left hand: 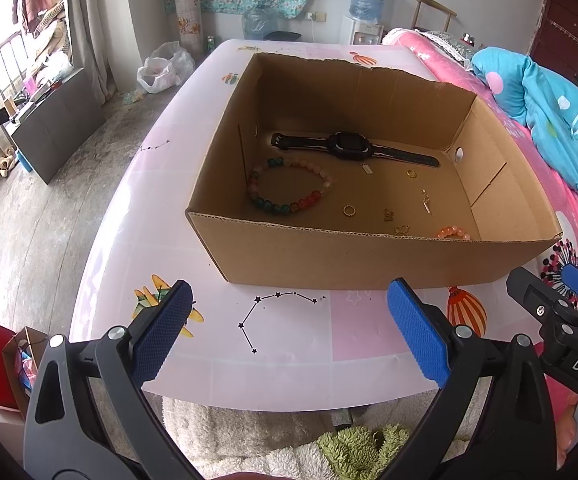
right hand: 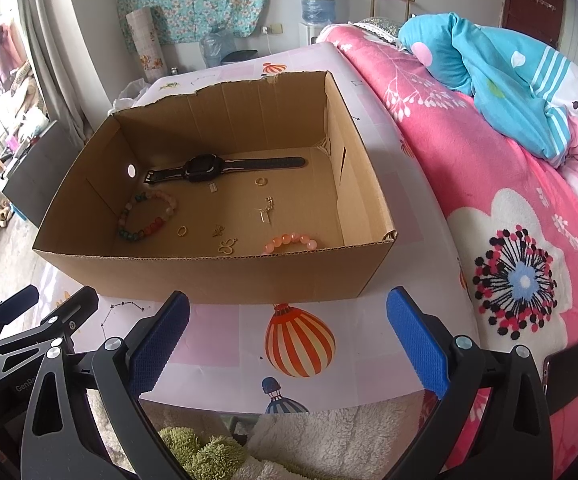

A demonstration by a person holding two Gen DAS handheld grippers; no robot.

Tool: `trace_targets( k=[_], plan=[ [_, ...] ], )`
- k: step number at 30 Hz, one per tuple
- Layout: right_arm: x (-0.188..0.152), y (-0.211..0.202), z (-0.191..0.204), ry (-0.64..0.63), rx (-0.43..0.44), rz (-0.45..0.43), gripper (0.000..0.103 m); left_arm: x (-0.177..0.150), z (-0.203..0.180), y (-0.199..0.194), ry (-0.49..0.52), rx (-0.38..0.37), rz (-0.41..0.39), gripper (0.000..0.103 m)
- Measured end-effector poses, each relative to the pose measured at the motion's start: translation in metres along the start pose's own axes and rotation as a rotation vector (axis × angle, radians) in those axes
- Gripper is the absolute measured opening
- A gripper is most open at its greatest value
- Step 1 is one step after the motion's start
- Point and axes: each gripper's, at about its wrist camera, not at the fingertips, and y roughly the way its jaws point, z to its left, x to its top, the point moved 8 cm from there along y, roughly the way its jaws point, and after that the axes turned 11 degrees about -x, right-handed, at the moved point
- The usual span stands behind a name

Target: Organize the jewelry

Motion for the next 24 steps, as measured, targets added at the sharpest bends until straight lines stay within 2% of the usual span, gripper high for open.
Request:
trace_targets(
  k=[24],
  plan=[
    [0.0003, 0.0004, -0.0009, 0.006, -0.004, 0.002, 0.096, 0.0018, 0.0004, 0.0008, -0.002, -0.008, -0.003, 0.094]
  ],
)
